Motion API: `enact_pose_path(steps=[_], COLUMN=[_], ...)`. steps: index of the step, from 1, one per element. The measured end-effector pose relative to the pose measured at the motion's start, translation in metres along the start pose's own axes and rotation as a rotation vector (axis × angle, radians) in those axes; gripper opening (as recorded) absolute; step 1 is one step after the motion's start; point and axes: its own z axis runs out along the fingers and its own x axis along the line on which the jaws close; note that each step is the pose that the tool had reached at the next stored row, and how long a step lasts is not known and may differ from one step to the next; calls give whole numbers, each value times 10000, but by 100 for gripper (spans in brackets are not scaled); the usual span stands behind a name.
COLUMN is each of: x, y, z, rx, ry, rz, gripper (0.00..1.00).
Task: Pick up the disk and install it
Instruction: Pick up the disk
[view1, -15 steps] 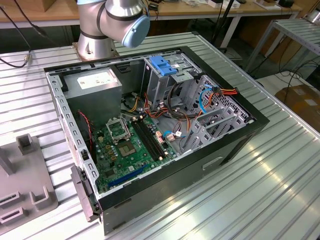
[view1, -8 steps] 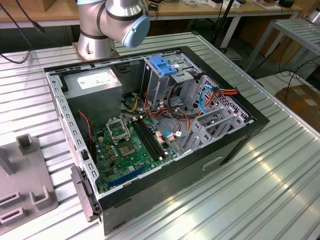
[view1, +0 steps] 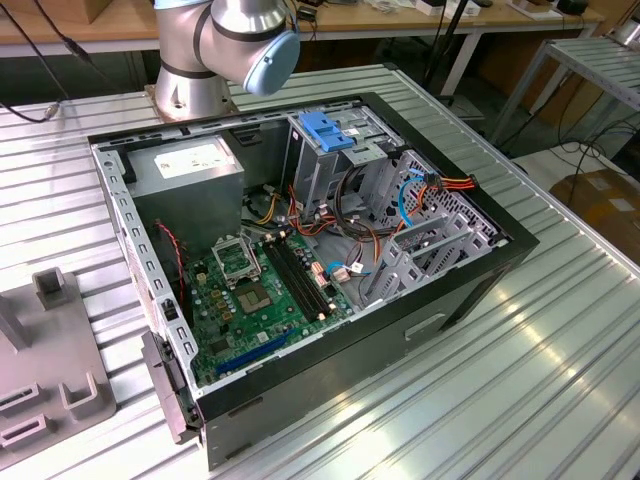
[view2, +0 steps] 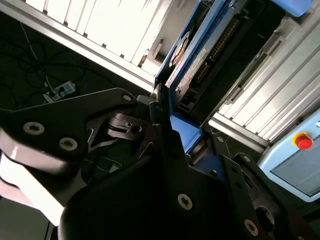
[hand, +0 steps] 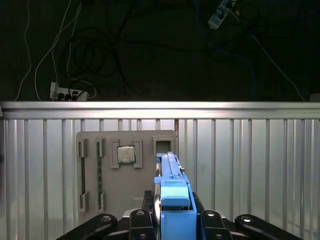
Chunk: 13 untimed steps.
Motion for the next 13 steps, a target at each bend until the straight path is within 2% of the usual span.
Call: enact_pose_path(steps=[9, 13], x=[0, -1], y=[1, 1], z=[-12, -117], rx=[-3, -1], ry=[1, 0], rz=[1, 0], gripper=[37, 37])
